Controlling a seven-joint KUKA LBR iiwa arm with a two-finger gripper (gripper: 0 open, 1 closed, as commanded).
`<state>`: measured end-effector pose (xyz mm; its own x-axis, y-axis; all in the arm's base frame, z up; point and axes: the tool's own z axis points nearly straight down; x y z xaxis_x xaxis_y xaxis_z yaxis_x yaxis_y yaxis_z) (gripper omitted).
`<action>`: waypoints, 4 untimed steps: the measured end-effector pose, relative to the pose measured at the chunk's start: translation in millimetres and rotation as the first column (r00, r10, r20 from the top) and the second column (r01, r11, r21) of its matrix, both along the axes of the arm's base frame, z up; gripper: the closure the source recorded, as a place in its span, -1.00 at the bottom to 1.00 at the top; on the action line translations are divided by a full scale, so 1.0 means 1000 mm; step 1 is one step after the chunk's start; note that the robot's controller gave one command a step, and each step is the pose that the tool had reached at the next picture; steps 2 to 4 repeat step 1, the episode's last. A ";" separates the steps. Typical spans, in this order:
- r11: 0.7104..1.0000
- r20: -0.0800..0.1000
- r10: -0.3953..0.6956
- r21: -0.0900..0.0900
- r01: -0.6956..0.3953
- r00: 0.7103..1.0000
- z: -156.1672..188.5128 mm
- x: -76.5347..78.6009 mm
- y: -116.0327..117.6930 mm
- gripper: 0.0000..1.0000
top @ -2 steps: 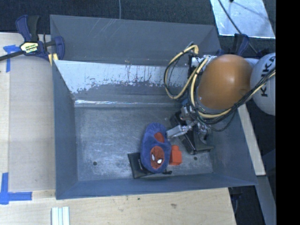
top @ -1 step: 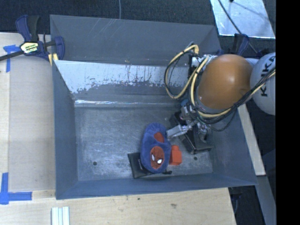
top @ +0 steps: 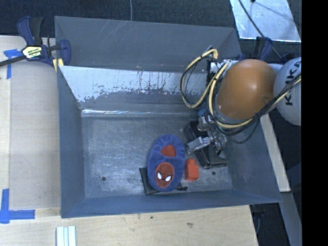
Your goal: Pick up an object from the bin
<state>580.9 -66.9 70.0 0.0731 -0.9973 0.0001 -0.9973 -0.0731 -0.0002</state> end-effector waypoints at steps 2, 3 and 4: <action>1.000 0.002 -0.002 0.001 0.002 1.000 0.119 0.000 0.000 1.00; 1.000 0.002 -0.002 0.001 0.002 1.000 0.119 0.000 0.000 1.00; 1.000 0.002 -0.002 0.001 0.002 1.000 0.119 0.000 0.000 1.00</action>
Offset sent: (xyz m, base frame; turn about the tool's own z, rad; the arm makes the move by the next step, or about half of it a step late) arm 0.0000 0.0002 0.1177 0.0000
